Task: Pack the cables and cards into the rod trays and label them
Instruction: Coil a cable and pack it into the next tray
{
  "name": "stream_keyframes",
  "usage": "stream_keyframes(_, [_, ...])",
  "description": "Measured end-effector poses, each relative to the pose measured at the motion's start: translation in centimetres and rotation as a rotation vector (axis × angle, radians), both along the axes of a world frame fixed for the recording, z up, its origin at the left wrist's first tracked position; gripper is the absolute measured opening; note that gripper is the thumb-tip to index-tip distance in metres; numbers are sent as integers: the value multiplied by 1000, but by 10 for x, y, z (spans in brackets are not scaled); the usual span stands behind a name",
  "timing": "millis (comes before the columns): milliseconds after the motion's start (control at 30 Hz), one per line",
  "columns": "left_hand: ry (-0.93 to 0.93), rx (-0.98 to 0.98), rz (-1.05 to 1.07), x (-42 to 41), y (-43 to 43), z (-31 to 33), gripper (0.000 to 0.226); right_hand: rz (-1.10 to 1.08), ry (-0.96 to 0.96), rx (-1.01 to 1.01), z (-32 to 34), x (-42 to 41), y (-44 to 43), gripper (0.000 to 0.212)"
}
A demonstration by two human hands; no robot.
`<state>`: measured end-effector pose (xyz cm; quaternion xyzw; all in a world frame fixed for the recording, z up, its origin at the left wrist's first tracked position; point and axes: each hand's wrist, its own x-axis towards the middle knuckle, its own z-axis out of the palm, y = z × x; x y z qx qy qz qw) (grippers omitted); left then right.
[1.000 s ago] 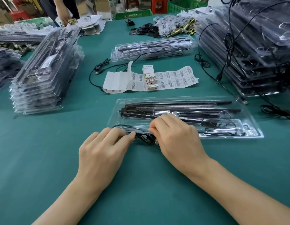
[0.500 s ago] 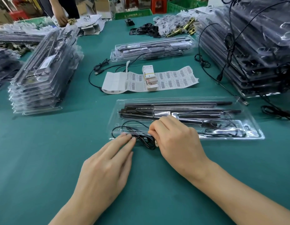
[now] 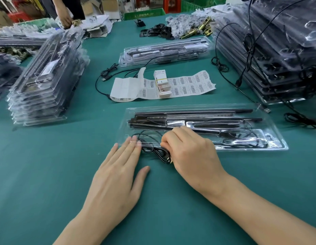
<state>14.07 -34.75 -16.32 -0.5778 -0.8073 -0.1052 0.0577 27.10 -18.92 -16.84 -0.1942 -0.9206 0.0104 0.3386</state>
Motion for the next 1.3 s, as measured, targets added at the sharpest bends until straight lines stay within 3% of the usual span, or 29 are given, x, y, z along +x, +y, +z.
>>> stream_keyframes(200, [157,-51,79,8,6,8,59,8,-11,-22,1,1,0,23])
stream_keyframes(333, [251,227,38,8,-8,6,34,10,3,-29,0,1,2,23])
stream_keyframes(433, [308,363,-153,8,-3,8,17,11,11,-26,-1,0,2,24])
stream_keyframes(567, [337,395,-300,-2,25,7,13,50,-2,-66,1,1,5,27])
stream_keyframes(900, [416,495,-247,-11,40,-1,25,51,-12,-83,10,3,7,18])
stream_keyframes(1067, [412,493,-249,-7,37,-3,18,224,-111,-242,15,25,21,12])
stream_keyframes(1167, [393,475,-248,-9,37,-3,17,160,-208,-222,19,46,38,31])
stream_keyframes(1300, [377,465,-245,-9,38,-4,20,105,-194,-192,19,48,38,15])
